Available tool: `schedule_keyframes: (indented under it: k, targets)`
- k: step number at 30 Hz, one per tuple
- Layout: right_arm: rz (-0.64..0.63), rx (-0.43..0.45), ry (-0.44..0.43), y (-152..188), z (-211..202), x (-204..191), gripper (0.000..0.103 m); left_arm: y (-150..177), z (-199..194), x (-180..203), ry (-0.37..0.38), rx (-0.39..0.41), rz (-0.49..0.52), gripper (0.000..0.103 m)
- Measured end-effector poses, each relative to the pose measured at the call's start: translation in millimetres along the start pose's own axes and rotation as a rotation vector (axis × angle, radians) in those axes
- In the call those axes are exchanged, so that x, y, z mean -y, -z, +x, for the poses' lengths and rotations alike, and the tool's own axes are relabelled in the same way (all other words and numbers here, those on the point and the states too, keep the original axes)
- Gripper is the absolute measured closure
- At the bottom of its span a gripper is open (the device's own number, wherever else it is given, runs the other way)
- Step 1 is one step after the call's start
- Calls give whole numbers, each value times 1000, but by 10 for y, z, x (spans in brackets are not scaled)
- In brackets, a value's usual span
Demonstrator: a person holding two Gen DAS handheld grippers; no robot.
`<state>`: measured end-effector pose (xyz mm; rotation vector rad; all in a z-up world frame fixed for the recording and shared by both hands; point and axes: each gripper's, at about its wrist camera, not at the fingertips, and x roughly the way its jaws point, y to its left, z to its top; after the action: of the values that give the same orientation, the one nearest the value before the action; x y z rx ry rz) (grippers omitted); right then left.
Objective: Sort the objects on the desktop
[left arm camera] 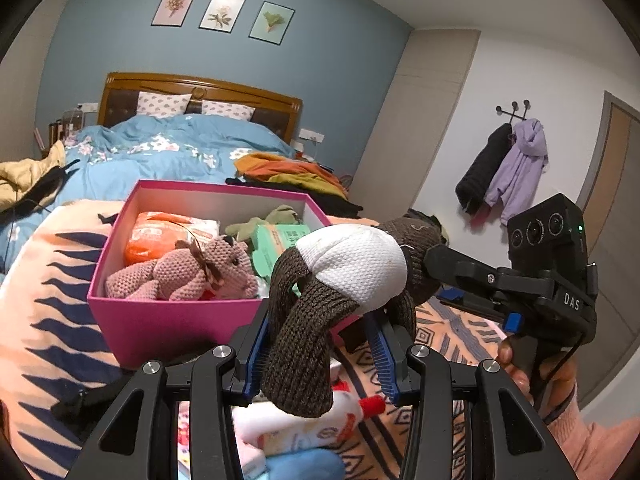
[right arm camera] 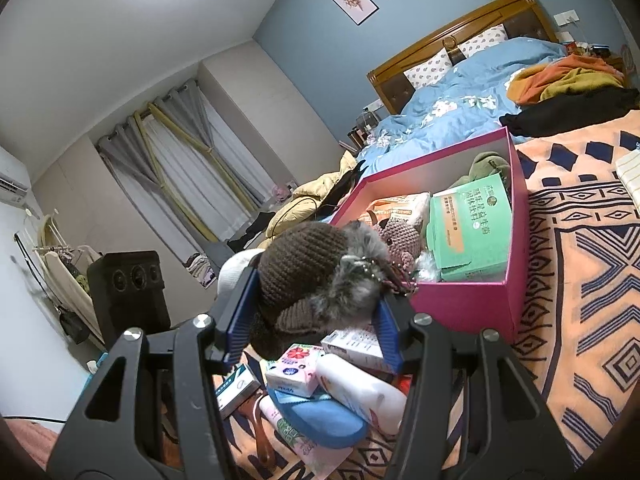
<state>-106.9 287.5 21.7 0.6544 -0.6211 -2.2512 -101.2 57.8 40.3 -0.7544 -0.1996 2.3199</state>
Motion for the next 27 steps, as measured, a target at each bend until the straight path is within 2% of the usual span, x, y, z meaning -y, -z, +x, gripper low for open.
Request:
schedule_keyframes:
  k: [27]
  targets:
    - [31,24,24,-427,271,241,47,-469,346,-114,-85,-27,79,58]
